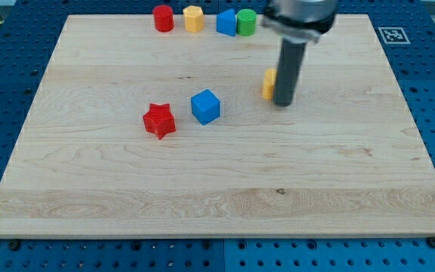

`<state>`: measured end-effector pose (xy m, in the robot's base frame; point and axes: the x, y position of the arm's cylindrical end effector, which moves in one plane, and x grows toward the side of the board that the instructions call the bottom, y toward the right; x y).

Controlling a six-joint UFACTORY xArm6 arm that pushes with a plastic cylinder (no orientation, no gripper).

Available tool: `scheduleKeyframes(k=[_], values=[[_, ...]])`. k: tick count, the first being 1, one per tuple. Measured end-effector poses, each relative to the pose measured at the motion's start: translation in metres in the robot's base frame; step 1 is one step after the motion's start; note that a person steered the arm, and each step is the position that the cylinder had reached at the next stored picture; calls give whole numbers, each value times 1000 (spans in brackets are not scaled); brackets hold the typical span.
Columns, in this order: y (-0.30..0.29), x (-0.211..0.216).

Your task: Move the yellow heart to bottom of green star

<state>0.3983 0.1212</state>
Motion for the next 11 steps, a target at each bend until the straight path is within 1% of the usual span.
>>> scheduleKeyframes(k=[1,2,3,4,5,6,7,8,9,10,11], values=[[47,-50],[47,-44],[47,-11],[45,43],[11,49],[-37,42],[-48,10],[-38,-28],[-6,-46],[-25,-44],[-71,-50]])
